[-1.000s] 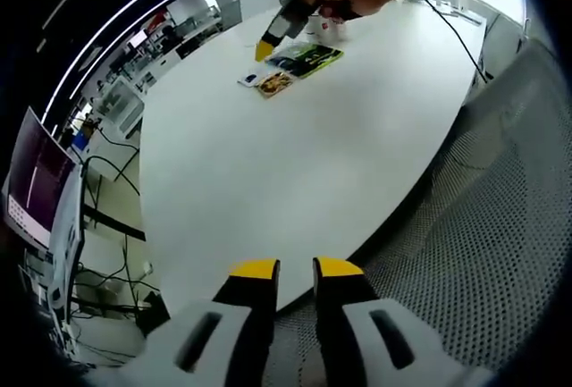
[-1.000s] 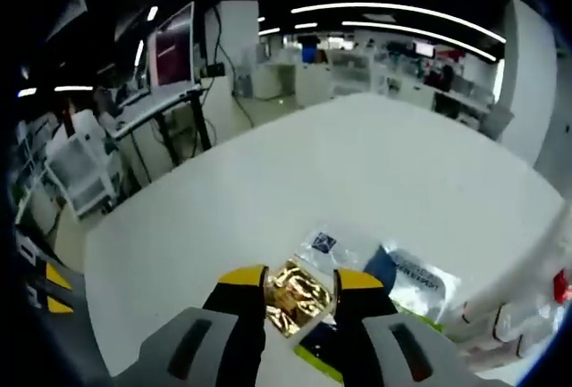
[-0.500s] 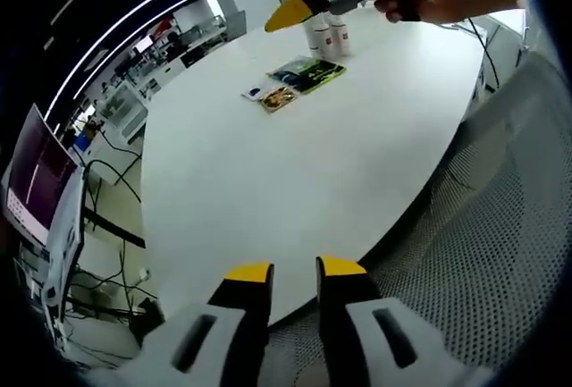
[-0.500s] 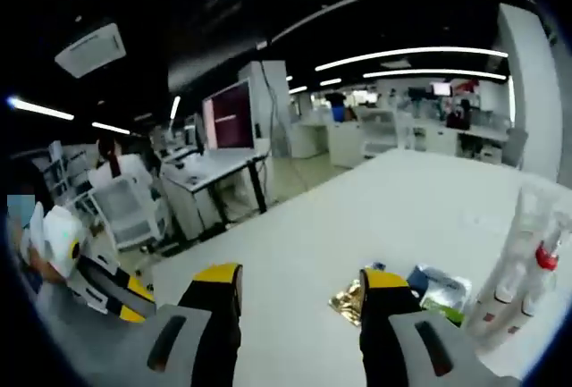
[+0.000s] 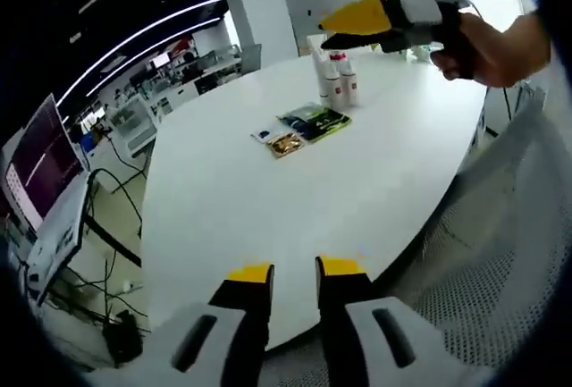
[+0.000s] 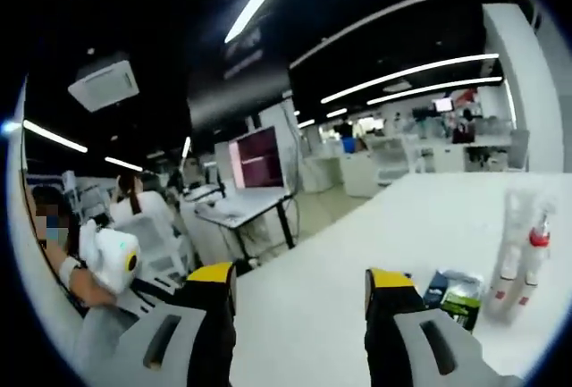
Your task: Arrange the skincare products in the storage area until every visible bottle or jar stands upright without overlapping.
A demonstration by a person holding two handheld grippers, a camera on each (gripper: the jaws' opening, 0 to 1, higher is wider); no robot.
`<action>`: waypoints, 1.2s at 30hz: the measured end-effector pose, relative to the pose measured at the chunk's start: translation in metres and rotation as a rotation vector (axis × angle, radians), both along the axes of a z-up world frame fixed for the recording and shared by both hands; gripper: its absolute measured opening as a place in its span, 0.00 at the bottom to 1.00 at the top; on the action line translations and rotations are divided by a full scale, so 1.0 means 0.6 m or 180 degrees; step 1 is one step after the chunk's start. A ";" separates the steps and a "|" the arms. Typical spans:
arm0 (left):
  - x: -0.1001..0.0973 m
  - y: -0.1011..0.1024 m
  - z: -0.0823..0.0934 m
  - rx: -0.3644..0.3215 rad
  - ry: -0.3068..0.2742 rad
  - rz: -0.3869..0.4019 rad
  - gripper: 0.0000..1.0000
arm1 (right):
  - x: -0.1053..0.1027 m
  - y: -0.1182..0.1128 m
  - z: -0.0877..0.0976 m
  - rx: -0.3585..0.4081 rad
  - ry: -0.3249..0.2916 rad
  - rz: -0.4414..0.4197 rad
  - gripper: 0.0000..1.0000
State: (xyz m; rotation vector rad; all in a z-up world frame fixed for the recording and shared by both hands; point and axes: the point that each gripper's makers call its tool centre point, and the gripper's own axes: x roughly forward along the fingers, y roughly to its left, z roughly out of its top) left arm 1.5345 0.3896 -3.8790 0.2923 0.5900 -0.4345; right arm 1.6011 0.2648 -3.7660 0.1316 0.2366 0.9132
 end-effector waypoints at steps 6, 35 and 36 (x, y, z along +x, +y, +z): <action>0.003 -0.007 0.017 -0.0198 -0.0071 -0.0017 0.35 | -0.028 -0.026 0.017 -0.0126 -0.0104 -0.0153 0.77; 0.058 0.057 0.079 -0.0689 -0.0573 0.0318 0.80 | -0.056 -0.092 -0.028 -0.0389 -0.0137 -0.0632 0.96; 0.056 0.055 0.079 -0.0668 -0.0589 0.0283 0.80 | -0.059 -0.090 -0.027 -0.0390 -0.0140 -0.0628 0.96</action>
